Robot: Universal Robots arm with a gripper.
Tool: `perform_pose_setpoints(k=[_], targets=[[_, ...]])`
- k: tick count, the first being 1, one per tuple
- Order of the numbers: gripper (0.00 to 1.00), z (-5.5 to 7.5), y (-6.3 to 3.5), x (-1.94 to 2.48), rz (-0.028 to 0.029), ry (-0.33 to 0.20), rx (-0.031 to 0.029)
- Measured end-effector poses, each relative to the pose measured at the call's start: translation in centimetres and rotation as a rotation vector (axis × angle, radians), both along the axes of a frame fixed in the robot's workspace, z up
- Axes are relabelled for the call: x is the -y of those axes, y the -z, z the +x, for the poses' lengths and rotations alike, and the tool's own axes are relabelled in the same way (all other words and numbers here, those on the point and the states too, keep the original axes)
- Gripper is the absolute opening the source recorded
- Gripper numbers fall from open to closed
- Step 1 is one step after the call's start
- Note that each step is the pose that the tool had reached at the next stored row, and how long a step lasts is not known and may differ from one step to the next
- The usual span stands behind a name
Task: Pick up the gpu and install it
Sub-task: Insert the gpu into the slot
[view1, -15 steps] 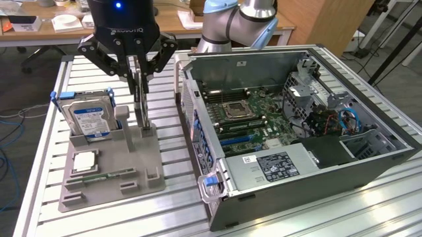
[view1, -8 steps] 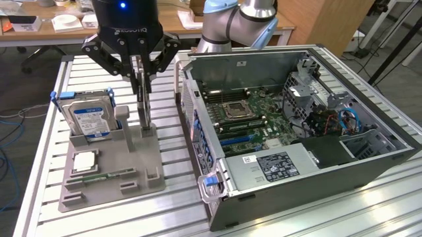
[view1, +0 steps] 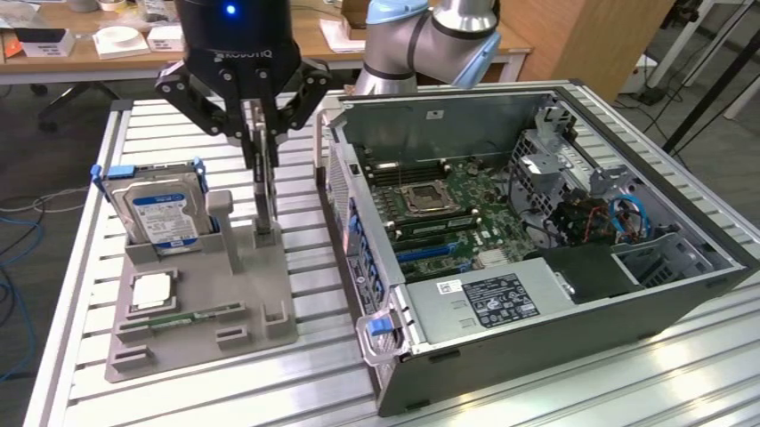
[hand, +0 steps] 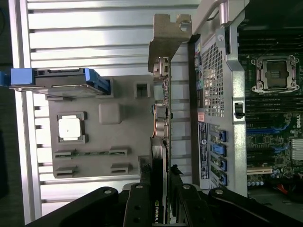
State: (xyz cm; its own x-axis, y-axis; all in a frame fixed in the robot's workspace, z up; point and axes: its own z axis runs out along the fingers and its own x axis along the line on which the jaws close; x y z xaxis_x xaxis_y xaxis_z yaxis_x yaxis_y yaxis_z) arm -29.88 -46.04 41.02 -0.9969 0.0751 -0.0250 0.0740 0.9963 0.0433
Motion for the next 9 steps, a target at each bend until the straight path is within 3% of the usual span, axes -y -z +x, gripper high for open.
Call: perform_pose_setpoints(k=[9], targets=[[0.26,0.67,0.0,0.0,0.0,0.0,0.0]])
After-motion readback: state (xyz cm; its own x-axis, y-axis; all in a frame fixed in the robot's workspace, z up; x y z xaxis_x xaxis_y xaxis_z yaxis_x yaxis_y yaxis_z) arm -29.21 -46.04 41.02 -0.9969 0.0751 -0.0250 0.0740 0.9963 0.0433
